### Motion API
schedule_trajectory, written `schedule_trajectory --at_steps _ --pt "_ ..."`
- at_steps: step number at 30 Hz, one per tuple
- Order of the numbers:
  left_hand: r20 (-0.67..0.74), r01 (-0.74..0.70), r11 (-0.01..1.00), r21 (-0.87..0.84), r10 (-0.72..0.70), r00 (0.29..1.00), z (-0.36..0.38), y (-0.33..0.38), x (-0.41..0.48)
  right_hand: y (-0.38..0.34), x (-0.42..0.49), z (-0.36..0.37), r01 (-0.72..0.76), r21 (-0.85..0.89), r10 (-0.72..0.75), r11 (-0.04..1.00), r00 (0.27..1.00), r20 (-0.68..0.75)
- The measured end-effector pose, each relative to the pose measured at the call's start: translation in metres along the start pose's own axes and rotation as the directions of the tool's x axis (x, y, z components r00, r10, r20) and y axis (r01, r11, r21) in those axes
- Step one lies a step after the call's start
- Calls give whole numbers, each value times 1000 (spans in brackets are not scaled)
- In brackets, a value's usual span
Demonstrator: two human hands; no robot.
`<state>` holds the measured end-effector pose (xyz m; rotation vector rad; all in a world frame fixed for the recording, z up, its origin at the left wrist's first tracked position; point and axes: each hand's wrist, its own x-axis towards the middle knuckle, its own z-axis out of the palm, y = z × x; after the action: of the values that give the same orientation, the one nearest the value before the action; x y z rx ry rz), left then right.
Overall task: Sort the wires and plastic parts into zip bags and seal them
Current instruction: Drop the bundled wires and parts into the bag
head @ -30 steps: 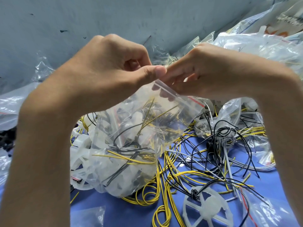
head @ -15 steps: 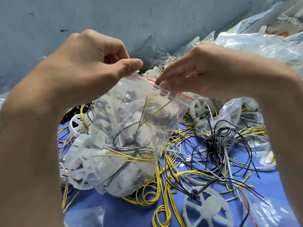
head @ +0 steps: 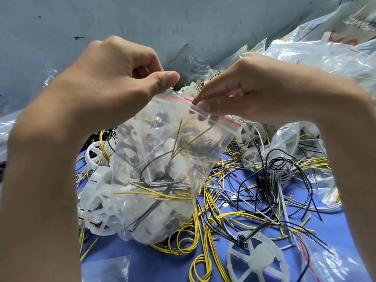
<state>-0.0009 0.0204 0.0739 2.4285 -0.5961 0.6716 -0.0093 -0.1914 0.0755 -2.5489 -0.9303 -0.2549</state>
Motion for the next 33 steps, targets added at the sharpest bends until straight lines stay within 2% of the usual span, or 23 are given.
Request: schedule_trajectory --at_steps 8,14,19,22,26,28,31,33 --pt "-26 5 1000 0 -5 1000 -2 -6 0 3 -2 -4 15 -4 -15 1000 1000 -2" --pt "-133 -35 999 3 35 990 2 -1 3 3 -3 -3 29 -56 -26 998 998 60" --pt "-267 -80 996 -39 67 961 5 7 7 -2 -7 -9 84 129 -92 988 994 59" --pt "-345 -69 983 -172 5 939 5 7 10 -4 -7 -9 107 241 -107 965 994 -13" --pt "-380 -84 952 -295 -36 924 8 3 12 -5 -2 -7 221 293 -143 930 954 -264" --pt "-317 -19 924 -381 -111 942 13 -4 15 -3 0 -6 263 319 -141 911 923 -359" --pt "-25 206 779 -593 -273 962 25 -16 18 0 2 -7 294 355 -105 887 879 -466" --pt "127 267 705 -657 -246 961 31 -19 16 2 4 -7 304 367 -81 879 855 -513"
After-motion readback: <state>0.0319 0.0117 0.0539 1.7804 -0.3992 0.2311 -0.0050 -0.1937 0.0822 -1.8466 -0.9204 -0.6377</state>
